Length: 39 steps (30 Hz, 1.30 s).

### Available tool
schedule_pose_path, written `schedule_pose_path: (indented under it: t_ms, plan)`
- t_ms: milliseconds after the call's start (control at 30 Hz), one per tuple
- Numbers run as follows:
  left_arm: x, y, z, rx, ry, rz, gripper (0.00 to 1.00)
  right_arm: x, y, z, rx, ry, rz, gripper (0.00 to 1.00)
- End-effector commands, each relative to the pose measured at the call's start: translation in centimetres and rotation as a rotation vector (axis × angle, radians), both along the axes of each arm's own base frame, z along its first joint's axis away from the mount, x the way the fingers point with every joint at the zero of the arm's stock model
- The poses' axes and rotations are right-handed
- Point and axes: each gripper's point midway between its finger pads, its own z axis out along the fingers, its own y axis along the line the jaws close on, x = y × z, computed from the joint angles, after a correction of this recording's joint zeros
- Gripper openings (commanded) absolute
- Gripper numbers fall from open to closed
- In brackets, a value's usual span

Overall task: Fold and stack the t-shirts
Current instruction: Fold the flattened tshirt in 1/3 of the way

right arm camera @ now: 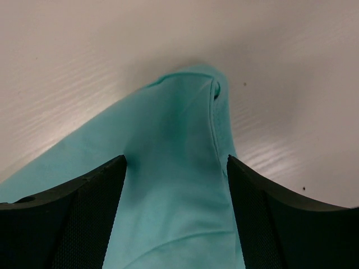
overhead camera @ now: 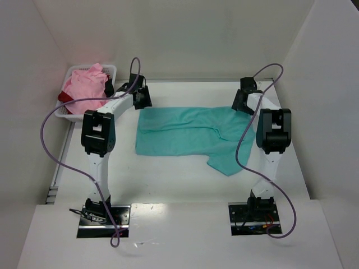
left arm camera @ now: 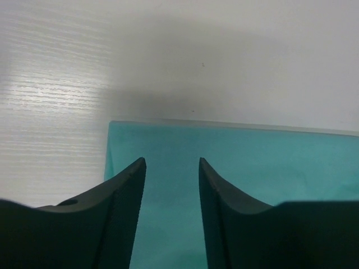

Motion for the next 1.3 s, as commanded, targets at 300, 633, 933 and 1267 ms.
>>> schedule_pose_path:
  t_ms: [300,633,933,1267]
  plan:
    - [1.0,0.9,-2.2,0.038,0.048,0.044,0.21,1.7,-4.6,-1.0,-0.049,-0.002,-0.078,0.36]
    - [1.4,2.5,-3.3,0.084,0.088,0.117,0.19,0.2,-6.8,-1.0,-0.007,0.002,-0.120,0.31]
    - [2.7,3.1,-1.4,0.055,0.029,0.124,0.23,1.6,-4.5,1.1,0.073,-0.066,-0.025,0.49]
    - [2.7,0.5,4.8,-0.019,-0.100,0.026,0.35,4.1,-1.2,10.6,0.095,-0.304,0.072,0.59]
